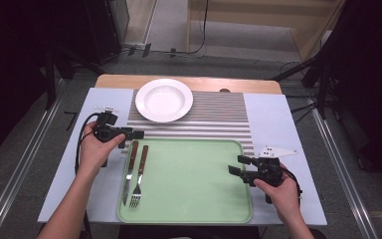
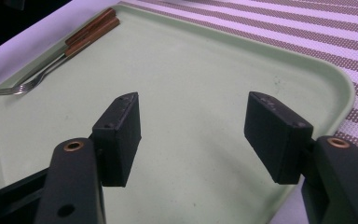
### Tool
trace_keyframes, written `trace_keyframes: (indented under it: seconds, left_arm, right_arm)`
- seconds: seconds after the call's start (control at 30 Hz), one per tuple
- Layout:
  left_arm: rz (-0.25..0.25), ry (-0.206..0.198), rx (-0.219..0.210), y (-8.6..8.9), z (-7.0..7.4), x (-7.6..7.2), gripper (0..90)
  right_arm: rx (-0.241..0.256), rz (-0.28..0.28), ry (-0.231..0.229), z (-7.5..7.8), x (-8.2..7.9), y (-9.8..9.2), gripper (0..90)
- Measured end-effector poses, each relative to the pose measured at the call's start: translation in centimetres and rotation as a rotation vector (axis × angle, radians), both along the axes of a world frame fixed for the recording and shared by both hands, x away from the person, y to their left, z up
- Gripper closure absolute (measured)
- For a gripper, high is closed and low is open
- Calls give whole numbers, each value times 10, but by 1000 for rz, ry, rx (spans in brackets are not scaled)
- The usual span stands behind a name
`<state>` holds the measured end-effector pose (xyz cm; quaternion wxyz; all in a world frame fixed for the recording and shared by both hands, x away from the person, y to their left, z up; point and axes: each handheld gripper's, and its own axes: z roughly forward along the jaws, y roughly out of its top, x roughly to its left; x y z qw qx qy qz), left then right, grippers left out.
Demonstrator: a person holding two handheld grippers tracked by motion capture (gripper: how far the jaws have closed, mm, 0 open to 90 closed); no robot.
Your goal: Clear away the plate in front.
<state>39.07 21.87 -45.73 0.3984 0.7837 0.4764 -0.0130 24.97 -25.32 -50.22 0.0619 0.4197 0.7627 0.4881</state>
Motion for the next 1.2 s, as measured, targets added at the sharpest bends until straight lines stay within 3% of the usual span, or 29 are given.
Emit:
trace_keyframes:
  seconds: [0.03,0.07,0.1,0.33,0.4,0.67,0.87,1.2]
  left_arm:
    - [-5,5,-4,-1,0,3,294]
    - [-9,17,-44,-1,0,9,294]
    - [-7,16,-56,-1,1,11,294]
    - [15,-42,-88,1,3,28,294]
    - [19,-30,-107,2,2,34,294]
    - [30,-36,-43,3,6,53,294]
    - [49,-58,-45,6,11,68,294]
    - [98,-36,-29,7,7,102,295]
  right_arm:
    - [-1,1,5,-1,0,0,353]
    - [-1,1,5,-1,1,0,353]
    - [-1,3,7,-1,1,1,353]
    - [-18,4,11,-3,2,0,353]
    - [-16,3,13,-4,2,0,353]
    - [-8,9,13,-4,1,1,353]
    - [-8,10,11,-4,1,1,353]
    - [-10,12,20,-6,-2,2,353]
